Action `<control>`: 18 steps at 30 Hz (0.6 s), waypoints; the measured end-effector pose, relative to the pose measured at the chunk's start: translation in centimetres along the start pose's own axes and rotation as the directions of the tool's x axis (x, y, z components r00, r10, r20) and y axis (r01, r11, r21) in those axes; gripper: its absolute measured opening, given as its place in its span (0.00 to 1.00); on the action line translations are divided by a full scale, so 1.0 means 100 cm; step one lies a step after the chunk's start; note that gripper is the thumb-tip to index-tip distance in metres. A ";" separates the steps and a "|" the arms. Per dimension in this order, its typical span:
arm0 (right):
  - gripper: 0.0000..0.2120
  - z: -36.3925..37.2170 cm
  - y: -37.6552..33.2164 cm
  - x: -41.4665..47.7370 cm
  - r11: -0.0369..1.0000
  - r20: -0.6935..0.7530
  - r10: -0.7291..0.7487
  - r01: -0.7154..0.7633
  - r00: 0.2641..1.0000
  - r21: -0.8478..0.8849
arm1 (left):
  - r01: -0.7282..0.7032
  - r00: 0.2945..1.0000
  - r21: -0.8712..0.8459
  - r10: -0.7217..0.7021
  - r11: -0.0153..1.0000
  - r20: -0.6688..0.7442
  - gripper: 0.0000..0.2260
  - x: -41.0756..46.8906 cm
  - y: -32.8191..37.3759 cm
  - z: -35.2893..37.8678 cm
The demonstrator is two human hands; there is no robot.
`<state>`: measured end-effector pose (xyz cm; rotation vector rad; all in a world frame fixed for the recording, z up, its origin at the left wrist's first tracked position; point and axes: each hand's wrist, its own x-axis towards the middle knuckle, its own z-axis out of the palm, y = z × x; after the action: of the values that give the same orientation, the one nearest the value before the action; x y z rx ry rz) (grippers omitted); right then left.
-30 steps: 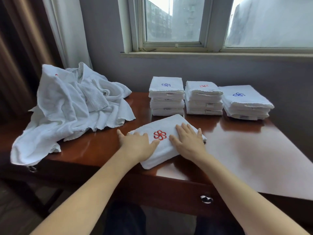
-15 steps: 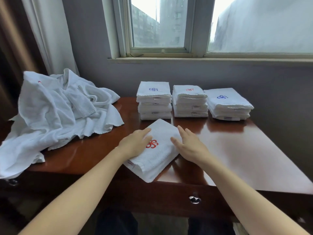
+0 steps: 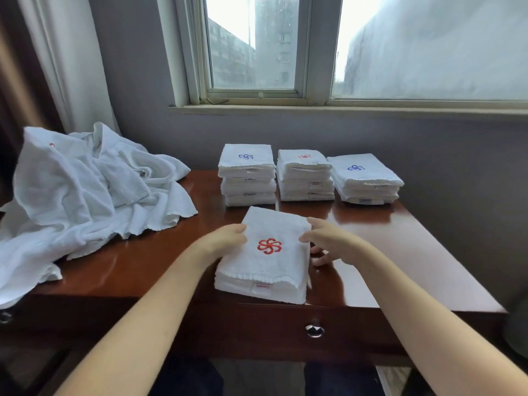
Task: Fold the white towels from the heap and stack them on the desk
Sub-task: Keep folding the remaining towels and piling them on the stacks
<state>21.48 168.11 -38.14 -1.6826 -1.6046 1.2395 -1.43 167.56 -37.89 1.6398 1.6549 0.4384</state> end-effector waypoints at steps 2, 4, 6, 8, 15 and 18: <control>0.27 -0.003 0.002 -0.004 0.997 0.058 0.022 -0.026 0.998 0.069 | 0.037 0.994 -0.045 -0.032 0.998 0.101 0.28 -0.007 -0.007 -0.015; 0.29 -0.004 0.002 -0.008 0.993 0.116 0.027 -0.040 0.993 0.114 | 0.066 0.982 -0.135 -0.040 0.989 0.186 0.31 -0.009 -0.014 -0.021; 0.23 -0.004 0.003 -0.010 0.994 0.161 0.021 -0.037 0.987 0.100 | 0.055 0.978 -0.241 -0.003 0.969 0.209 0.31 -0.008 -0.021 -0.024; 0.24 -0.003 0.004 -0.011 0.997 0.174 0.015 -0.028 0.985 0.070 | 0.041 0.970 -0.349 0.047 0.936 0.240 0.31 -0.006 -0.028 -0.027; 0.36 -0.008 0.008 -0.019 0.981 0.248 -0.005 -0.044 0.969 0.191 | 0.101 0.918 -0.607 0.161 0.789 0.362 0.38 -0.003 -0.044 -0.023; 0.32 -0.011 0.011 -0.022 0.972 0.209 -0.022 -0.028 0.978 0.233 | 0.082 0.919 -0.693 0.215 0.716 0.331 0.33 -0.005 -0.038 -0.022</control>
<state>23.25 166.03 -37.96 -1.4470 -1.5016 1.5867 -5.63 167.23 -38.99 1.1053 0.9411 0.6327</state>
